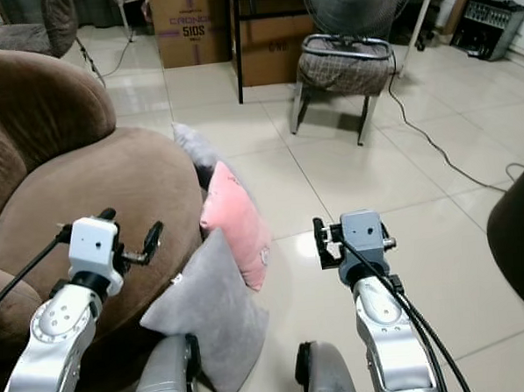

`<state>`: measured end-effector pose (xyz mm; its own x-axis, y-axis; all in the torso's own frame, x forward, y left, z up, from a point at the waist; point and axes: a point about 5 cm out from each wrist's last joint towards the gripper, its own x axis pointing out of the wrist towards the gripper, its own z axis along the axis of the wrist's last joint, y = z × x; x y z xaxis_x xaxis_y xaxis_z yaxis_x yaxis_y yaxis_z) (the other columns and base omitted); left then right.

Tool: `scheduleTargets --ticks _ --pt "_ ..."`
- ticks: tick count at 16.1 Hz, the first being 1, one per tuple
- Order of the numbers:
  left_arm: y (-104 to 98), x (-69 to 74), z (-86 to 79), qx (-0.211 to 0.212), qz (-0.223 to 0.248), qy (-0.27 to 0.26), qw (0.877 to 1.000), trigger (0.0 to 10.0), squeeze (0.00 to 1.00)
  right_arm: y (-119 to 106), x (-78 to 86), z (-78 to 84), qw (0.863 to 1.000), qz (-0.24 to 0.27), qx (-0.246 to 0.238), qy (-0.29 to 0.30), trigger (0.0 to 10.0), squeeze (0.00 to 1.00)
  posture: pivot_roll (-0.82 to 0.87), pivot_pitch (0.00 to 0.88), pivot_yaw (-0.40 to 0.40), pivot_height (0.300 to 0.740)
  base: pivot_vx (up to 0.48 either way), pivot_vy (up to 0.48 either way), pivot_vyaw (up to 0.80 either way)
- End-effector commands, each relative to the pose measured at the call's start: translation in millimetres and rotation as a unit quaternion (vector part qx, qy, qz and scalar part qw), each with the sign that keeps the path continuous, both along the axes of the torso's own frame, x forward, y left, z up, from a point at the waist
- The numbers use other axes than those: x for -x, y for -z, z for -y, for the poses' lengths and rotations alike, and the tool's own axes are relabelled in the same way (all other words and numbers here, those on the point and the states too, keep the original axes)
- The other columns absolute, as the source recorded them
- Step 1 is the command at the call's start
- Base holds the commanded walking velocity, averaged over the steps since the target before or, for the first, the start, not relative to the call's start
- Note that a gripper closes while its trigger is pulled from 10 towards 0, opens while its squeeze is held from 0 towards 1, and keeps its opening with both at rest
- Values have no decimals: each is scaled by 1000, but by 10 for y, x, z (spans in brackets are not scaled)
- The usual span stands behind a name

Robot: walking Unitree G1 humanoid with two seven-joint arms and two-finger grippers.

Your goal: Move the pillow to the sofa from floor

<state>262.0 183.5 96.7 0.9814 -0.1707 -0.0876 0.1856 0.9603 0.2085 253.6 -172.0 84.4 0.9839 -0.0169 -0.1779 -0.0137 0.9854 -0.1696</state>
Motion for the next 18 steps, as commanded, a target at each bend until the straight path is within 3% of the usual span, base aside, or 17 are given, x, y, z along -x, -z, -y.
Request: scheduleTargets --ticks 1,7,10,11,12,14,15,16,17,18 --pt "38 -15 4 3 -14 2 1000 10000 0 -11 14 33 1000 0 0 4 10000 0 5 0 -12 568 0 0 0" --pt "98 -64 2 9 -30 13 999 10000 0 11 71 7 1000 -9 4 -17 10000 0 -11 0 -20 509 0 0 0" --pt "223 -106 17 29 -64 22 997 10000 0 13 112 27 999 -21 15 -45 10000 0 -30 0 -34 509 0 0 0" --pt "251 -129 22 30 -72 27 997 10000 745 -13 118 59 998 -22 17 -53 10000 0 -35 0 -43 509 0 0 0" --pt "253 -142 24 32 -73 30 996 10000 1000 -29 121 74 998 -22 18 -57 10000 0 -36 0 -47 509 0 0 0" --pt "205 -290 11 6 -67 22 998 10000 1000 -118 119 157 995 -28 16 -93 10000 0 -33 0 -71 509 0 0 0" --pt "200 -378 -9 -11 -74 7 997 10000 878 -153 138 160 991 -31 21 -132 10000 0 -40 0 -69 509 0 0 0" --pt "213 -413 -1 -5 -84 6 996 10000 478 -169 157 159 987 -37 17 -153 10000 0 -49 0 -67 509 0 0 0" --pt "234 -450 13 -4 -92 5 996 10000 180 -204 170 161 984 -41 18 -174 10000 0 -57 0 -67 509 0 0 0" --pt "249 -466 18 -6 -94 5 996 10000 0 -233 191 162 981 -44 20 -189 10000 0 -67 5 -70 509 0 0 0"
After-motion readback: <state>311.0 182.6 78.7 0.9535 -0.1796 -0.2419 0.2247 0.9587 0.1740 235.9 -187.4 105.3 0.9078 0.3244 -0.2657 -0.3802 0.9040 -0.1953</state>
